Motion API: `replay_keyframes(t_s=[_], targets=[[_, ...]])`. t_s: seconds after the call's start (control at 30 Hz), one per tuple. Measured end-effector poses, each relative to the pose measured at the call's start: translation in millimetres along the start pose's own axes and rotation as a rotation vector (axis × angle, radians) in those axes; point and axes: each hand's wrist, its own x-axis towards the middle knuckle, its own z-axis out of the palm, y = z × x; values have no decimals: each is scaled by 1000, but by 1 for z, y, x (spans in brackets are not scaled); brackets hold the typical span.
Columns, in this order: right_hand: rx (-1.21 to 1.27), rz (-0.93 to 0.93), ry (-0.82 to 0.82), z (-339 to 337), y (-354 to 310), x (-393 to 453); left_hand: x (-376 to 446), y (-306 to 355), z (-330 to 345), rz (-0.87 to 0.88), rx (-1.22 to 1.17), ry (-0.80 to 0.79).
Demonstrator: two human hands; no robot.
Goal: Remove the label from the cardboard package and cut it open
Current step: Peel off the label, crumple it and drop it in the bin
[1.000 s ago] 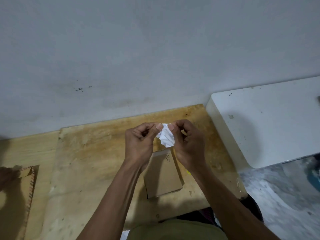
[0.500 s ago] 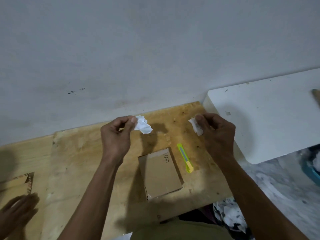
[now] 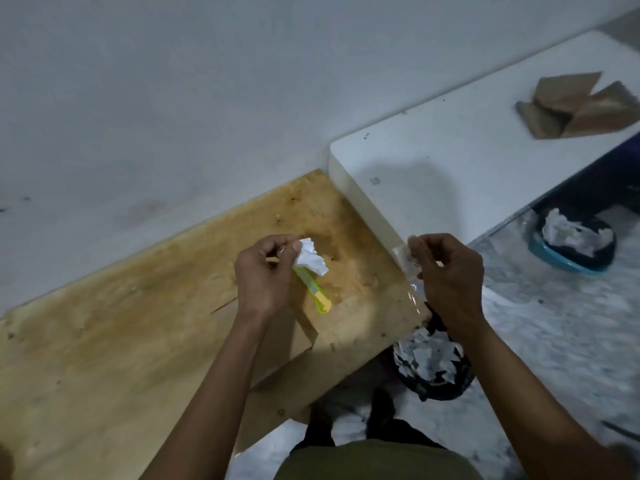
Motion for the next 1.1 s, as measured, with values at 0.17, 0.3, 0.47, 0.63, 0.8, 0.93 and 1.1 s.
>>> replay_keyframes(t_s=[0.17,0.3,0.47,0.63,0.8,0.93,1.1], targets=[[-62,160,144,-75,67,-8,-32,0,91,67,159,-190],[-138,265,233,-130,136,-20,-79,-3,183,110,253,-318],[-225,370,227,-167,239,-31,-139,-26,289,61,347,-473],[-319,464,115,-175,310,-27,-167,-66,358,-2,464,-508],[-301,571,69,-159,352,-2,-164,-109,403,-40,549,-526],[-334,627,-10,-139,389,12,-154,-144,429,-124,560,-554],[-342,658,-71,-130,410,17,-143,-159,435,-165,562,-580]])
